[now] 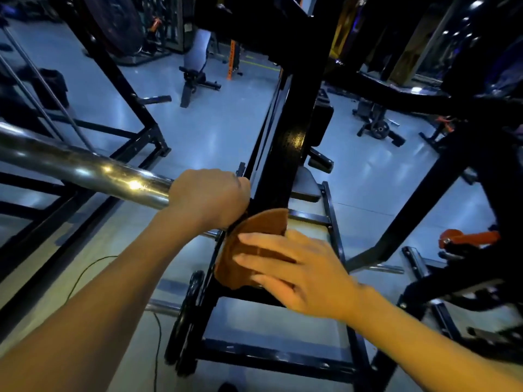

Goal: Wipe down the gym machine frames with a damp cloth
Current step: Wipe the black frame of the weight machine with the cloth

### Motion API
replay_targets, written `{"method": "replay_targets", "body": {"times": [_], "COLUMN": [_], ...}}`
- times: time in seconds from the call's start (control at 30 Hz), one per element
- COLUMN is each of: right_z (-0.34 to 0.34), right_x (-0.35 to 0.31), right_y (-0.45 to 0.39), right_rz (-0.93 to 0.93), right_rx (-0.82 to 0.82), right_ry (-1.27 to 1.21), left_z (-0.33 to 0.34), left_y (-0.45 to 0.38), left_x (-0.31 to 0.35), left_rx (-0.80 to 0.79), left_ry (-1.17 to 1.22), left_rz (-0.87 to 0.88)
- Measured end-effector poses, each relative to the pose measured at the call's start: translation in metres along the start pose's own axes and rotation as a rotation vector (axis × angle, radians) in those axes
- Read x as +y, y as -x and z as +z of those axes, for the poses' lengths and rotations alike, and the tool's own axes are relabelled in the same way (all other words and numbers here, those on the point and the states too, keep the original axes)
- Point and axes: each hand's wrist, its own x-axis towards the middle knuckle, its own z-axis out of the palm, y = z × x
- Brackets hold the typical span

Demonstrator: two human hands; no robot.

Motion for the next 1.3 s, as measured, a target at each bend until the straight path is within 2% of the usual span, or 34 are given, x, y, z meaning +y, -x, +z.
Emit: {"method": "replay_targets", "body": {"times": [0.13, 0.17, 0.27, 0.3, 0.4, 0.5, 0.57, 0.67, 0.73, 0.8, 0.83, 0.97, 1.07, 1.2, 1.3], "right_z": [0.001, 0.005, 0.003, -0.002, -0.016, -0.026, -0.034, -0.055, -0.066, -0.076, -0.078, -0.088, -0.096, -0.109, -0.114], "right_x": [0.007, 0.001, -0.008, -0.001, 0.023, 0.027, 0.025, 0.018, 0.013, 0.014, 0.019, 0.039, 0.053, 0.079, 0.096], "right_y": [-0.011, -0.007, 0.002, 0.0, -0.02, -0.025, -0.021, -0.019, -0.015, -0.005, 0.004, 0.038, 0.062, 0.102, 0.126], "right_rz": [0.226, 0.201, 0.014, 0.021, 0.299, 0.494, 0.648, 1.019, 1.167, 1.278, 1.287, 1.287, 1.247, 1.371, 1.425], "right_rx": [0.199, 0.183, 0.002, -0.007, 0.177, 0.309, 0.431, 0.643, 0.689, 0.68, 0.664, 0.758, 0.776, 0.759, 0.671], "right_ry": [-0.007, -0.006, 0.04, 0.06, 0.021, -0.052, -0.243, -0.919, -1.382, -1.603, -1.633, -1.739, -1.76, -1.652, -1.612], "left_z": [-0.008, -0.008, -0.007, -0.006, -0.004, -0.008, -0.015, -0.03, -0.04, -0.051, -0.056, -0.058, -0.042, -0.029, -0.013], "left_y": [0.004, 0.004, 0.005, 0.004, 0.001, -0.005, -0.009, -0.015, -0.015, -0.012, -0.011, -0.013, -0.024, -0.046, -0.062], "left_x": [0.002, 0.002, 0.002, 0.003, 0.002, 0.002, 0.01, 0.033, 0.056, 0.082, 0.096, 0.148, 0.175, 0.219, 0.242], "left_rx": [-0.039, -0.026, 0.014, 0.013, 0.042, 0.231, 0.37, 0.513, 0.652, 0.726, 0.692, 0.319, 0.127, -0.184, -0.246], "left_ry": [0.011, 0.024, 0.113, 0.174, 0.307, 0.663, 0.83, 0.894, 0.856, 0.842, 0.884, 1.17, 1.217, 1.325, 1.468], "left_rz": [-0.025, -0.042, -0.103, -0.124, -0.205, -0.386, -0.362, -0.21, -0.165, -0.12, -0.095, -0.118, -0.167, -0.171, -0.24]}}
